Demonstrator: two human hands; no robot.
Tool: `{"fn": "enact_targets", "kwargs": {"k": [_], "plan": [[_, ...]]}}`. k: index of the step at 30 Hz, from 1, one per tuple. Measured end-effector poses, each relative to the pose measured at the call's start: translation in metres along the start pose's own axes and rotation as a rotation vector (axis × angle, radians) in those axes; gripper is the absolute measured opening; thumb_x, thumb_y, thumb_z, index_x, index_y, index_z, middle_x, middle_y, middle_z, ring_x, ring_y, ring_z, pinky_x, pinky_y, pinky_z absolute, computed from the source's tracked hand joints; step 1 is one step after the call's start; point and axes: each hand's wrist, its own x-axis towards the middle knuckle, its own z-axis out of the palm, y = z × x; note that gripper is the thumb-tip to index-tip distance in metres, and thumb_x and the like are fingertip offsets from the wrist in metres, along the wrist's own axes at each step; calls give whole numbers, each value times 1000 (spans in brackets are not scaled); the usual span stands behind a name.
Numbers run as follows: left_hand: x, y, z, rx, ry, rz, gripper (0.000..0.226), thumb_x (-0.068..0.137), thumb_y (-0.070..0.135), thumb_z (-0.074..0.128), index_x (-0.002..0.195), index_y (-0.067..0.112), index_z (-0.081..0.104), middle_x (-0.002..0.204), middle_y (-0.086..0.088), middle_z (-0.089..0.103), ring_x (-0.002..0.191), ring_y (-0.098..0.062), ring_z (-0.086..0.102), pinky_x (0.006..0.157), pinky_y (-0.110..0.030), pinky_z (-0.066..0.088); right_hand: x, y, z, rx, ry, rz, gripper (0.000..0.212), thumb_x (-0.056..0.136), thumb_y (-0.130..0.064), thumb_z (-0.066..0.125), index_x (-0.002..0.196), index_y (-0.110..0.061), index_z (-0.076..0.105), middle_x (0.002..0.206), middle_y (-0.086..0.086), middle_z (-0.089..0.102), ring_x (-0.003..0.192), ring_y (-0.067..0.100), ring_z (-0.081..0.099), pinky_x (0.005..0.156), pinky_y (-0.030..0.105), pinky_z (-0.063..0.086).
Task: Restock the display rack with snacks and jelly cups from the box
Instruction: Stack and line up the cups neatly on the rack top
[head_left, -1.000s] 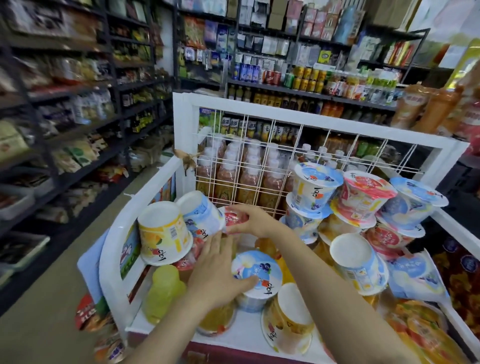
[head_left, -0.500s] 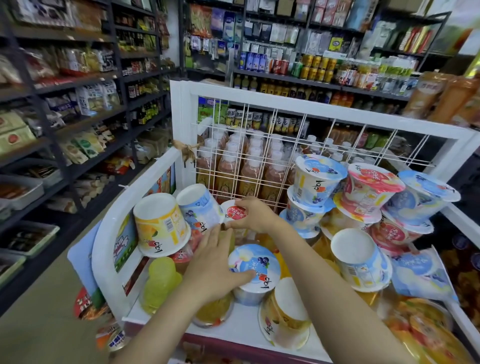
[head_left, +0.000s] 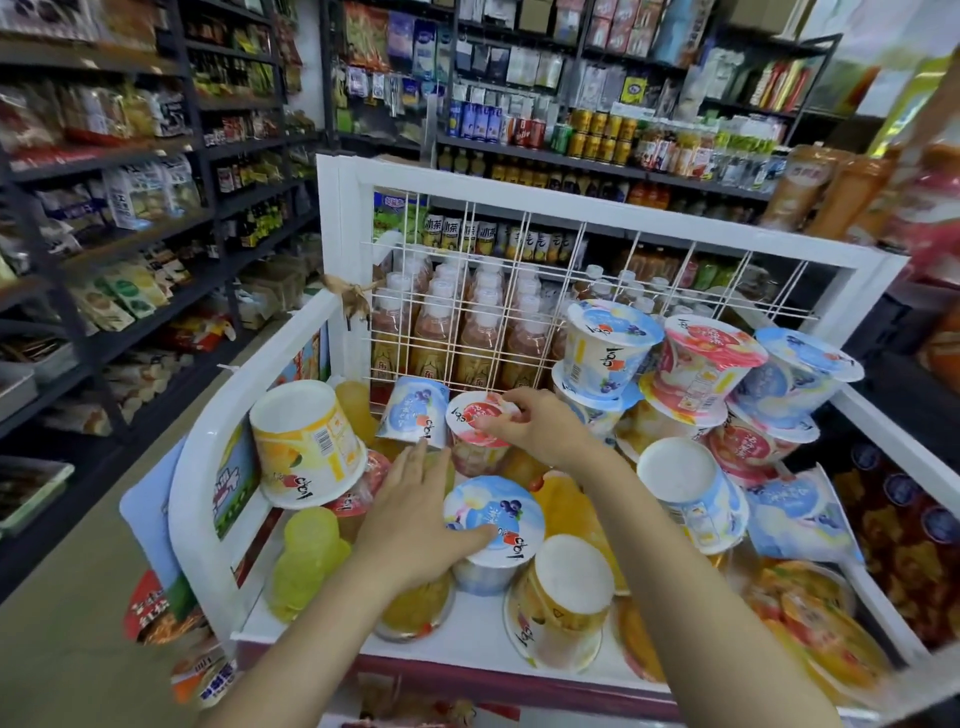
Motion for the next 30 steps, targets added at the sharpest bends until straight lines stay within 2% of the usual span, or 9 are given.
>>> {"fn": "enact_targets", "kwargs": {"k": [2, 6, 10, 13, 16, 20, 23, 27, 30], "plan": [[1, 0, 1, 12, 1, 15, 107, 77, 75, 58, 158, 24, 10, 166, 0, -1, 152, -19, -3, 122, -39, 13, -13, 4, -6, 17, -61, 25, 75, 82, -67, 62, 137, -17, 53, 131, 0, 58, 115, 17, 55, 95, 30, 45], [1, 0, 1, 13, 1, 33, 103, 78, 74, 59, 157, 25, 14, 166, -1, 1, 152, -20, 1, 122, -39, 14, -25, 11, -5, 36, -122, 39, 84, 78, -71, 63, 143, -19, 48, 140, -1, 55, 125, 17, 53, 105, 39, 45], [1, 0, -1, 4, -2, 31, 102, 77, 73, 60, 156, 26, 16, 166, 0, 2, 152, -20, 1, 122, -40, 15, -33, 12, -3, 93, -114, 27, 105, 60, -84, 65, 145, -25, 46, 138, -3, 55, 126, 15, 53, 106, 37, 45], [1, 1, -1, 7, -2, 32, 102, 77, 72, 60, 156, 27, 15, 166, 0, 3, 152, -19, 2, 122, -39, 15, -37, 15, -1, 178, -72, -3, 83, 70, -69, 70, 138, -24, 53, 118, -7, 60, 108, 9, 58, 88, 20, 47], [0, 2, -2, 22, -2, 31, 102, 78, 72, 60, 157, 27, 14, 166, -1, 2, 152, -20, 2, 121, -38, 13, -38, 9, 5, 236, -81, -34, 62, 79, -59, 71, 129, -23, 61, 108, -7, 65, 98, 6, 63, 83, 22, 51], [-1, 3, -4, 9, -16, 31, 101, 79, 72, 59, 157, 29, 13, 166, 0, 0, 152, -20, -1, 121, -38, 10, -41, 5, 15, 124, -140, -39, 33, 89, -59, 60, 105, -32, 69, 96, -17, 66, 91, -3, 61, 76, 12, 44], [-2, 4, -5, 20, -24, 31, 102, 79, 73, 59, 157, 28, 11, 166, 0, -2, 152, -20, -1, 121, -38, 10, -41, 5, 13, 77, -156, 8, 56, 83, -74, 49, 113, -31, 67, 109, -12, 66, 101, 9, 60, 81, 21, 45], [-2, 3, -6, 20, -34, 36, 104, 78, 74, 58, 158, 28, 9, 166, 0, -2, 152, -19, -1, 121, -38, 9, -36, 1, 14, 59, -155, 51, 76, 71, -88, 47, 112, -26, 63, 105, -7, 66, 96, 11, 62, 82, 29, 52], [-1, 2, -5, 30, -28, 41, 104, 79, 73, 58, 158, 27, 9, 166, 0, -2, 152, -19, -1, 121, -37, 10, -30, 3, 14, 20, -110, 40, 79, 72, -86, 51, 122, -26, 55, 112, -3, 64, 100, 14, 62, 87, 32, 52]]}}
